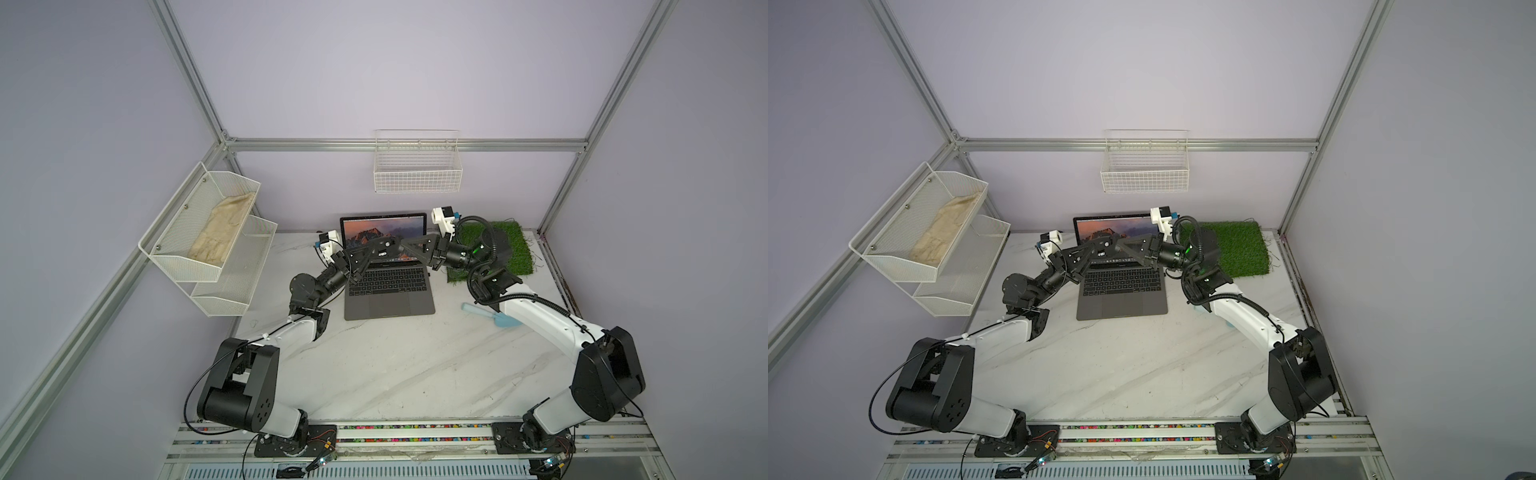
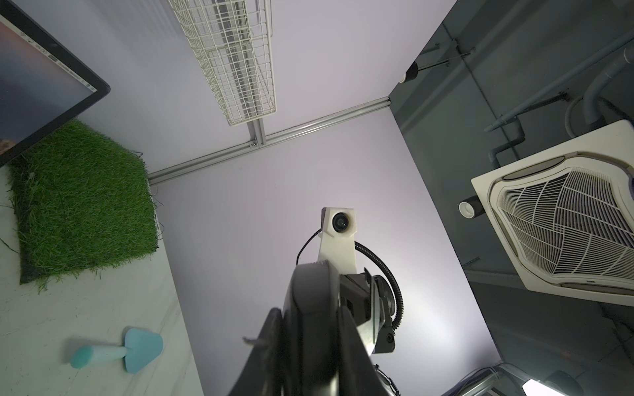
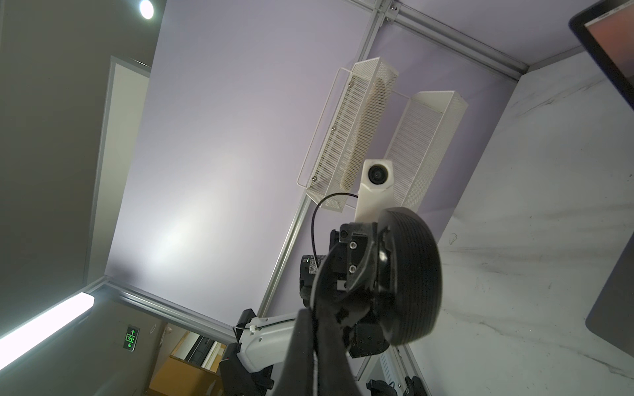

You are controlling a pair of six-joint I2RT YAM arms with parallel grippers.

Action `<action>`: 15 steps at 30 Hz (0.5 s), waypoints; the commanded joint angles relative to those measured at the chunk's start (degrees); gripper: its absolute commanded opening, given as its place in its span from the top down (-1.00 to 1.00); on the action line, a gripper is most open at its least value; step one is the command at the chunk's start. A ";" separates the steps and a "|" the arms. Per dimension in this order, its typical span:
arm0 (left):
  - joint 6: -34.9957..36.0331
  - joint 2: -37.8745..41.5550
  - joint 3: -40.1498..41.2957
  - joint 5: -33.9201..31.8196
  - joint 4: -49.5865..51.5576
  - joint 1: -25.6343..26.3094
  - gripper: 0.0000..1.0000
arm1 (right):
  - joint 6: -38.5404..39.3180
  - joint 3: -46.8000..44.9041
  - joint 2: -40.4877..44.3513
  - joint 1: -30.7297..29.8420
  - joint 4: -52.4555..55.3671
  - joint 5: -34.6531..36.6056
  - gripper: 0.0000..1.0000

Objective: Insert the wireless mouse receiver into the laptop
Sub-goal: Close the lid on the mouse.

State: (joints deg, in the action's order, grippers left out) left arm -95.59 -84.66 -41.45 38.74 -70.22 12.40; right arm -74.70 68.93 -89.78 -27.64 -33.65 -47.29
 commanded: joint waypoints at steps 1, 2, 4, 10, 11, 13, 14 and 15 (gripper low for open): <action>-0.57 0.11 0.76 -0.44 -3.95 0.16 1.00 | 0.01 0.35 -0.75 0.13 -0.21 -0.45 1.00; -0.58 0.18 0.79 -0.42 -3.95 0.16 1.00 | 0.18 0.18 -0.79 0.13 -0.23 -0.43 1.00; -0.65 0.12 0.80 -0.33 -3.92 0.16 1.00 | 0.45 -0.18 -0.93 0.08 -0.15 -0.09 1.00; -0.78 0.24 0.99 -0.42 -3.96 0.16 1.00 | 1.22 -1.05 -0.67 0.30 0.32 1.36 1.00; -0.79 0.37 1.03 -0.42 -4.03 0.16 1.00 | 1.20 -1.31 -0.62 0.39 0.32 1.57 1.00; -0.87 0.46 1.11 -0.60 -4.04 0.16 1.00 | 1.08 -1.91 -0.30 0.65 0.22 2.19 1.00; -0.76 0.45 1.11 -0.60 -4.05 0.16 1.00 | 1.08 -2.03 -0.18 0.74 0.14 2.48 1.00; -0.78 0.47 1.19 -0.62 -4.05 0.16 1.00 | 1.36 -2.04 0.04 0.83 0.16 2.84 1.00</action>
State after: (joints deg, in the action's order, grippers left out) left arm -95.61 -84.99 -41.34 38.72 -69.30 12.40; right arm -73.65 68.18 -90.48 -27.53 -33.45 -46.76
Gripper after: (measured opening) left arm 0.208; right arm 0.047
